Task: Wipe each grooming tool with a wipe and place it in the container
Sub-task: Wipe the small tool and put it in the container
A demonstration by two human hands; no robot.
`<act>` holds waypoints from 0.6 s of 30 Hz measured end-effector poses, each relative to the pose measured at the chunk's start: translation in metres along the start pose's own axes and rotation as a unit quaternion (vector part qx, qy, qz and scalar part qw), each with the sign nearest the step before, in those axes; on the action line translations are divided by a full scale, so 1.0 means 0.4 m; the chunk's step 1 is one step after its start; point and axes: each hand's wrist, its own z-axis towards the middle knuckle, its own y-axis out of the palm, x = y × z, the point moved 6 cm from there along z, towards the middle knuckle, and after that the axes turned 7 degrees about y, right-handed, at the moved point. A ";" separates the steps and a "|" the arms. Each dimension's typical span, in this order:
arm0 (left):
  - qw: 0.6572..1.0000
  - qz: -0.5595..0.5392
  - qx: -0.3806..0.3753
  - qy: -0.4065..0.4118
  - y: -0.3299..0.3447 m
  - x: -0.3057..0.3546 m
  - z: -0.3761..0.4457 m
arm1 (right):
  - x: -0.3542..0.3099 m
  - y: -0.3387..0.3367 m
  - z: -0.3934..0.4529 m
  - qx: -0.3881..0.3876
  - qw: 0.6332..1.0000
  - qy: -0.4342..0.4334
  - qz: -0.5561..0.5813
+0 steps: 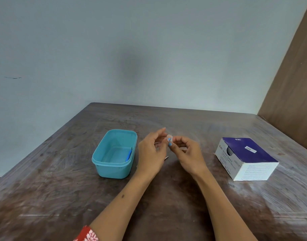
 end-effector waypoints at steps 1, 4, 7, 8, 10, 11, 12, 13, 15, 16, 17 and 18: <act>1.000 -0.001 0.001 -0.001 0.000 -0.003 0.001 | 0.000 0.004 -0.002 -0.007 1.000 -0.006 -0.017; 1.000 -0.004 0.007 -0.007 -0.001 -0.012 0.004 | -0.004 0.011 -0.009 -0.013 0.998 -0.021 -0.057; 0.999 -0.021 0.024 -0.020 -0.006 -0.024 0.008 | -0.009 0.014 -0.013 -0.020 0.995 -0.031 -0.095; 0.999 -0.026 0.024 -0.026 -0.006 -0.027 0.008 | -0.009 0.014 -0.012 -0.018 0.994 -0.032 -0.099; 0.998 -0.038 0.015 -0.040 -0.003 -0.032 0.009 | -0.006 0.009 -0.009 -0.008 0.995 -0.031 -0.093; 0.998 -0.045 0.008 -0.048 0.000 -0.036 0.009 | -0.003 0.006 -0.008 -0.001 0.996 -0.029 -0.088; 0.997 -0.051 0.001 -0.056 0.003 -0.040 0.009 | -0.001 0.003 -0.006 0.004 0.996 -0.027 -0.087; 0.997 -0.052 -0.004 -0.061 0.004 -0.042 0.008 | -0.001 0.002 -0.006 0.006 0.996 -0.027 -0.090; 0.997 -0.044 -0.002 -0.062 0.003 -0.045 0.009 | -0.003 0.005 -0.007 0.002 0.994 -0.029 -0.106; 0.997 -0.043 0.005 -0.061 0.002 -0.047 0.010 | -0.004 0.006 -0.008 0.001 0.993 -0.031 -0.116; 0.997 -0.043 0.013 -0.061 -0.001 -0.047 0.010 | -0.004 0.006 -0.009 0.000 0.991 -0.033 -0.129; 0.997 -0.041 0.023 -0.062 -0.005 -0.048 0.010 | -0.004 0.007 -0.009 -0.002 0.989 -0.032 -0.142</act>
